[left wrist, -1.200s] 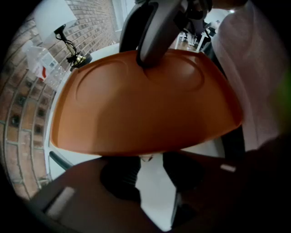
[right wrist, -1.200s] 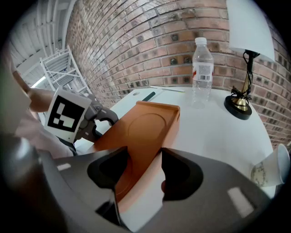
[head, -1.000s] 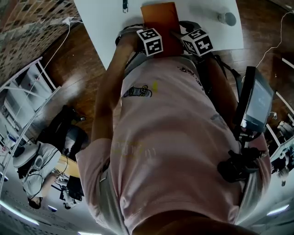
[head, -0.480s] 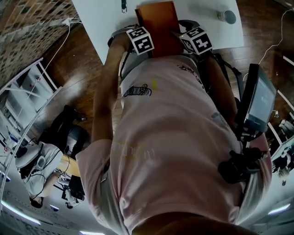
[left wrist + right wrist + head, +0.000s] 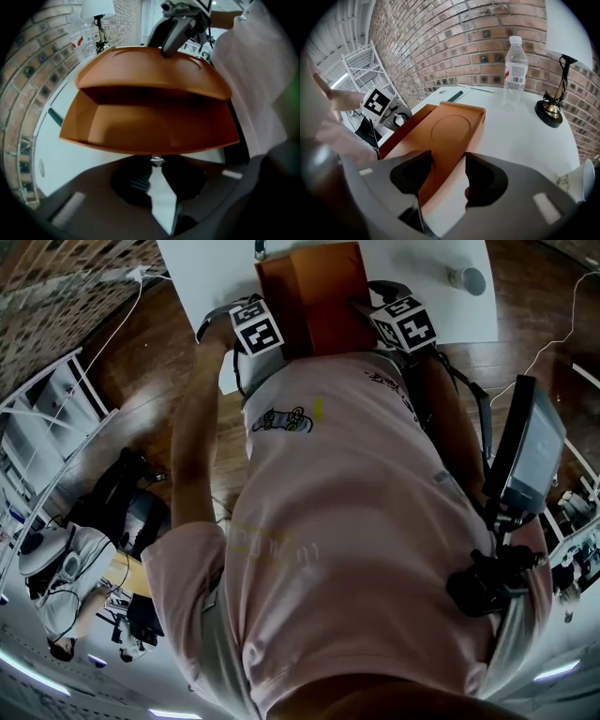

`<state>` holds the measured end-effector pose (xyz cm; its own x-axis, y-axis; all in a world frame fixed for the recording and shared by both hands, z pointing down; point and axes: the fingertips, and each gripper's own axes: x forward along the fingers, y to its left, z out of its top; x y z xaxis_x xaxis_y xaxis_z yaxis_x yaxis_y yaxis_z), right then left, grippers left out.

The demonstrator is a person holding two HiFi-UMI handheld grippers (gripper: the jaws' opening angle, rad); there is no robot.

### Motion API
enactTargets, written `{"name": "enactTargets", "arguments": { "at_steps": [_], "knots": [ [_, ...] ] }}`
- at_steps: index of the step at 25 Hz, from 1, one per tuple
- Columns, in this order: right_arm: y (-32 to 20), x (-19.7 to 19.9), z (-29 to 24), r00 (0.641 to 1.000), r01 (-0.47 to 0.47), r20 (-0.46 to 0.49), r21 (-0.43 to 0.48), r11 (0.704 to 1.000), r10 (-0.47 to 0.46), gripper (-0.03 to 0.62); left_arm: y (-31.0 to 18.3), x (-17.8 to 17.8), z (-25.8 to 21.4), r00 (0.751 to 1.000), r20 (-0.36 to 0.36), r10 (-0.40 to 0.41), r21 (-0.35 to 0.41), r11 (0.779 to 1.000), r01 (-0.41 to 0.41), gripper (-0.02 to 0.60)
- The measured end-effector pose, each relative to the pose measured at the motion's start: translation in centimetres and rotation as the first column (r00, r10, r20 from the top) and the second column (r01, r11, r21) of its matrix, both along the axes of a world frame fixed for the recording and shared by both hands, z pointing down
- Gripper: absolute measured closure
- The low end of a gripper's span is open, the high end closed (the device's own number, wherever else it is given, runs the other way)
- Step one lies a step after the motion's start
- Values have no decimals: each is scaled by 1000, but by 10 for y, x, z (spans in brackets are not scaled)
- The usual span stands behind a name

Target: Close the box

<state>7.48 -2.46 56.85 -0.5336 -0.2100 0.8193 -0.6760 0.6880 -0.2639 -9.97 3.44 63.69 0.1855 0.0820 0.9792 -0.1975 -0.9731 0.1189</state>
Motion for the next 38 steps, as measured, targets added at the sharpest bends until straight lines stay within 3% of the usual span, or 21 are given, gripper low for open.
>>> {"name": "enactTargets", "arguments": {
  "at_steps": [11,21,28,33,36,38],
  "knots": [
    [0,-4,2,1000,10,-14,0,1000,-10,365,18,-51,1,996,-28,-80,11,997,80,514],
    [-3,-10,4,999,39,-21,8,999,-39,365,19,-58,4,990,-91,-109,11,994,110,515],
    [-4,-10,4,999,37,-3,9,999,-37,367,16,-59,1,995,-59,-83,31,996,85,514],
    [-2,-8,3,999,31,28,13,999,-31,365,10,-44,2,998,-42,-42,51,998,44,514],
    [-1,-9,2,999,26,40,9,1000,-26,365,5,-12,3,999,-45,-14,53,998,17,514],
    [0,-10,2,998,21,51,5,1000,-21,365,2,11,3,999,0,39,67,997,-38,514]
  ]
}}
